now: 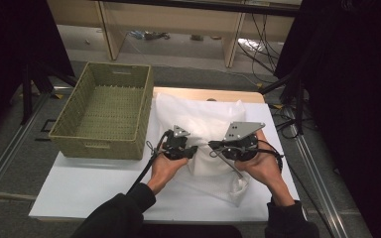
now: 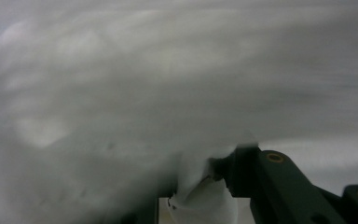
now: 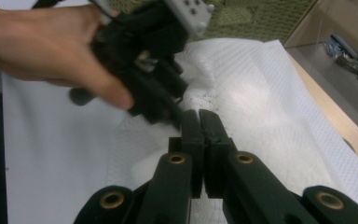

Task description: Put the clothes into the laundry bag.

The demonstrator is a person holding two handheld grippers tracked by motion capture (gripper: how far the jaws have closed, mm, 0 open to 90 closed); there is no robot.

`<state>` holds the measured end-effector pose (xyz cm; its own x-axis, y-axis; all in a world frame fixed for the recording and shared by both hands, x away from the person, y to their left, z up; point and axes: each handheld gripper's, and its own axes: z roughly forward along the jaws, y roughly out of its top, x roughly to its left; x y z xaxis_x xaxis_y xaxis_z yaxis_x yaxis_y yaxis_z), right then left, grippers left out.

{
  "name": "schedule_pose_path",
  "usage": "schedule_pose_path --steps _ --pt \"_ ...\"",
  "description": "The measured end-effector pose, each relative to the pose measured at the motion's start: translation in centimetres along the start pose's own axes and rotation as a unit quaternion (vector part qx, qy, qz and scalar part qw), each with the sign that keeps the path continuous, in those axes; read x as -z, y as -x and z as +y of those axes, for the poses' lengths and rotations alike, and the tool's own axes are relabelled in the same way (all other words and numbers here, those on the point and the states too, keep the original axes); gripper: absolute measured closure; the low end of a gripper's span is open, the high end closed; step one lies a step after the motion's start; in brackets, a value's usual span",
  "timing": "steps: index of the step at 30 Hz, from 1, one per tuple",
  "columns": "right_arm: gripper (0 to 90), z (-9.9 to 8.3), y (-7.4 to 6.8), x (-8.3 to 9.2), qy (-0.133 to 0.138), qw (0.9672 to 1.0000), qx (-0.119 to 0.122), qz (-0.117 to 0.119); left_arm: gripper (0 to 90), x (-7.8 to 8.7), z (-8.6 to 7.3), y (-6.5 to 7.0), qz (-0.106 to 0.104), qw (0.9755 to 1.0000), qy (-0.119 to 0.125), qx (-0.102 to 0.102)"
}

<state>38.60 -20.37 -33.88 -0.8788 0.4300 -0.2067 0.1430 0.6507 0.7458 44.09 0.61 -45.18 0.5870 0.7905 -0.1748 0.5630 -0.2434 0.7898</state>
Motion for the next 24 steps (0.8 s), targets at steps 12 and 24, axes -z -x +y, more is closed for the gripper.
schedule_pose_path --steps 12,24 --pt "90.0 -0.4 0.3 -0.4 -0.002 1.0 -0.001 -0.002 25.8 6.4 -2.5 1.3 -0.053 0.9914 -0.111 -0.046" --pt "90.0 -0.6 0.4 -0.7 -0.005 1.0 0.002 -0.002 43.8 1.0 -2.3 3.0 -0.072 0.9936 -0.085 -0.018"
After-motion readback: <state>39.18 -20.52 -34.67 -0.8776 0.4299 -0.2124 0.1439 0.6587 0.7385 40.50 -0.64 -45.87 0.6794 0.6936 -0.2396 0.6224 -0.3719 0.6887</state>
